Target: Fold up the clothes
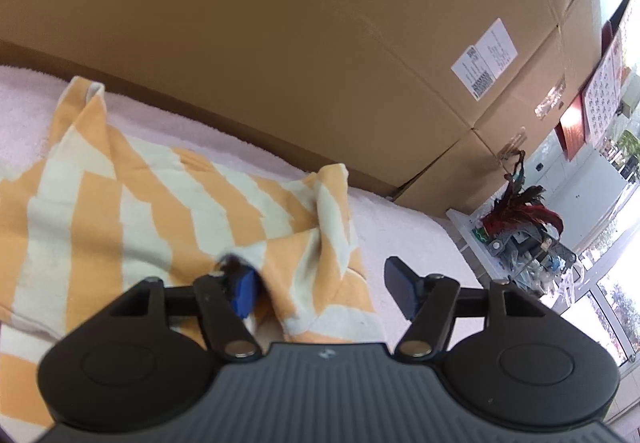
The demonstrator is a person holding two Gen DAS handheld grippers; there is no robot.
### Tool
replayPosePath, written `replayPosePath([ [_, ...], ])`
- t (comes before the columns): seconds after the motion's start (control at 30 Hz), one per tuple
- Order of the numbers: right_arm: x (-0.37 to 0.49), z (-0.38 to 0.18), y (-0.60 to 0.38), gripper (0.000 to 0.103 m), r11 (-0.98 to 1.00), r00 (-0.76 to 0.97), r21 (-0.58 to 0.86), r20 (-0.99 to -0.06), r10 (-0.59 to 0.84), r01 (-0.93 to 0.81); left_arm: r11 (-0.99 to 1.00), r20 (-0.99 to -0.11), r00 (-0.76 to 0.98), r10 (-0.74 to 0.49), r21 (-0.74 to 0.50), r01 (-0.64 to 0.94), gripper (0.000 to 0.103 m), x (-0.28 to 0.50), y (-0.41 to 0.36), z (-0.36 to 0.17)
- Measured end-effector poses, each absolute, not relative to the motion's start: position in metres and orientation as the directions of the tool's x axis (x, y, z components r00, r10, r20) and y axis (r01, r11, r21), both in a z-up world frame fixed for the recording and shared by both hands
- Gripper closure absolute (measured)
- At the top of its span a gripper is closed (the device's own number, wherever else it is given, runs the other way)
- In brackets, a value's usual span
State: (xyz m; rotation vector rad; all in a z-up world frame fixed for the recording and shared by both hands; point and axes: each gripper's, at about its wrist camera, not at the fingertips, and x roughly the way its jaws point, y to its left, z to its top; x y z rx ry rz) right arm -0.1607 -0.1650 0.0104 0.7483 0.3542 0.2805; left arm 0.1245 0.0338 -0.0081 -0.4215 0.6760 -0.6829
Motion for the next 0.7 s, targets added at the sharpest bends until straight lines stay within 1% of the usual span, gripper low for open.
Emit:
replayPosePath([
  [0.03,-0.156,0.013,-0.165,0.068,0.695,0.91,0.709,-0.202,0.363,-0.119,0.703,-0.426,0.575,-0.699,-0.556,0.443,0.036,0.124,0.033,-0.008],
  [0.17,-0.139,0.013,-0.162,0.071,0.703,0.929,0.706,-0.201,0.311,-0.083,0.718,-0.441,0.577,-0.688,-0.528,0.453,0.035,0.125,0.028,-0.013],
  [0.2,-0.138,0.013,-0.158,0.078,0.747,0.931,0.661,-0.225,0.286,-0.07,0.726,-0.448,0.58,-0.68,-0.52,0.449,0.034,0.126,0.027,-0.014],
  [0.23,-0.138,0.013,-0.154,0.093,0.788,0.934,0.613,-0.247,0.26,-0.057,0.734,-0.453,0.585,-0.673,-0.506,0.452,0.032,0.125,0.025,-0.015],
  [0.27,-0.138,0.013,-0.15,0.101,0.823,0.936,0.566,-0.263,0.232,-0.046,0.742,-0.456,0.591,-0.666,-0.487,0.461,0.029,0.124,0.022,-0.016],
  [0.3,-0.141,0.011,-0.146,0.103,0.847,0.944,0.53,-0.258,0.207,-0.041,0.749,-0.458,0.596,-0.659,-0.467,0.469,0.028,0.122,0.019,-0.016],
  [0.37,-0.145,0.008,-0.14,0.103,0.871,0.956,0.49,-0.241,0.168,-0.029,0.759,-0.462,0.603,-0.65,-0.43,0.489,0.021,0.118,0.013,-0.015],
  [0.47,-0.149,0.004,-0.134,0.103,0.899,0.968,0.438,-0.211,0.133,-0.028,0.758,-0.458,0.605,-0.652,-0.43,0.491,0.021,0.118,0.012,-0.017],
  [0.5,-0.15,0.003,-0.133,0.103,0.906,0.971,0.421,-0.203,0.127,-0.03,0.762,-0.463,0.606,-0.647,-0.429,0.485,0.021,0.119,0.013,-0.016],
  [0.57,-0.151,0.003,-0.132,0.103,0.914,0.973,0.405,-0.195,0.122,-0.033,0.789,-0.497,0.613,-0.615,-0.39,0.475,0.032,0.116,0.014,-0.012],
  [0.6,-0.151,0.003,-0.133,0.103,0.915,0.974,0.403,-0.193,0.122,-0.035,0.811,-0.516,0.626,-0.585,-0.341,0.476,0.033,0.11,0.014,-0.008],
  [0.63,-0.151,0.003,-0.134,0.103,0.916,0.974,0.399,-0.191,0.123,-0.037,0.822,-0.516,0.642,-0.567,-0.3,0.485,0.033,0.101,0.017,-0.004],
  [0.7,-0.148,0.002,-0.134,0.103,0.923,0.976,0.381,-0.181,0.124,-0.047,0.81,-0.49,0.65,-0.581,-0.267,0.523,0.034,0.083,0.026,0.002],
])
